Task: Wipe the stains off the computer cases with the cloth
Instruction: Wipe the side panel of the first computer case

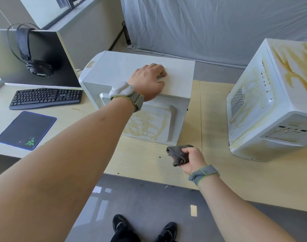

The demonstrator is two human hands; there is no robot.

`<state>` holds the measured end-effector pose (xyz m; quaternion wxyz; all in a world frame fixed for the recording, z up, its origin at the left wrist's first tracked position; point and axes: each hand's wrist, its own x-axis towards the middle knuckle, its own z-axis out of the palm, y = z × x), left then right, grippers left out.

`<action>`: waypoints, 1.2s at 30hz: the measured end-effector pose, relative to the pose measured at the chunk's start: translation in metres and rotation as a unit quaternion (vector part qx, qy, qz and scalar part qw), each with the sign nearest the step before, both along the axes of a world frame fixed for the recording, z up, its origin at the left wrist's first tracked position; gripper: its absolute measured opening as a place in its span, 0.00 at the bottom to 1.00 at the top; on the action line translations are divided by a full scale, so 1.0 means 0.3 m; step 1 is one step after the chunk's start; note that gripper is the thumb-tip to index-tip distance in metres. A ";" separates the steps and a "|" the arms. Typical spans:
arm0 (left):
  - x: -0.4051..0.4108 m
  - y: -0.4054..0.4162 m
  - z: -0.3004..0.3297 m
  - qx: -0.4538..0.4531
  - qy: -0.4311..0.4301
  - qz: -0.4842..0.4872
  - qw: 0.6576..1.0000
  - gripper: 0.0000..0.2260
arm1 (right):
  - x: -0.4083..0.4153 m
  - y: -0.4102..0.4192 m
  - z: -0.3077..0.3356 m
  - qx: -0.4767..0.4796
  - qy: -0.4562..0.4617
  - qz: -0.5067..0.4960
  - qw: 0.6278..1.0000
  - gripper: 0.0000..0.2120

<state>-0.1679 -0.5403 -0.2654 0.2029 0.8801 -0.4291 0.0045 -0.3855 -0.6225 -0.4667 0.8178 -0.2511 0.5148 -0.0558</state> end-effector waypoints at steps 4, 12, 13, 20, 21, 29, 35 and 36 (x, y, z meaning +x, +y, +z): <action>0.008 0.000 -0.004 0.000 0.001 0.003 1.000 0.15 | 0.070 0.022 -0.123 -0.005 0.025 -0.016 1.000 0.04; 0.013 -0.001 -0.009 -0.006 0.002 -0.003 1.000 0.14 | 0.197 0.080 -0.161 0.008 0.031 -0.010 0.999 0.20; 0.015 -0.004 -0.010 -0.006 0.001 -0.003 1.000 0.14 | 0.217 0.085 -0.156 0.003 0.031 0.000 1.000 0.21; 0.015 -0.004 -0.007 -0.011 0.004 -0.008 1.000 0.14 | 0.279 0.111 -0.160 0.004 0.050 0.047 0.998 0.14; 0.015 -0.004 -0.004 -0.010 0.006 -0.009 1.000 0.14 | 0.272 0.112 -0.151 0.009 0.046 0.043 0.998 0.14; 0.006 -0.002 0.000 -0.011 -0.004 -0.006 1.000 0.14 | 0.184 0.023 -0.036 -0.113 0.081 0.041 0.989 0.10; 0.001 0.001 0.013 -0.007 -0.009 -0.011 1.000 0.14 | 0.189 0.029 0.338 -0.180 0.041 -0.001 0.983 0.09; 0.002 0.000 0.007 -0.003 -0.006 -0.009 1.000 0.14 | 0.189 0.031 0.381 -0.188 0.029 -0.004 0.982 0.09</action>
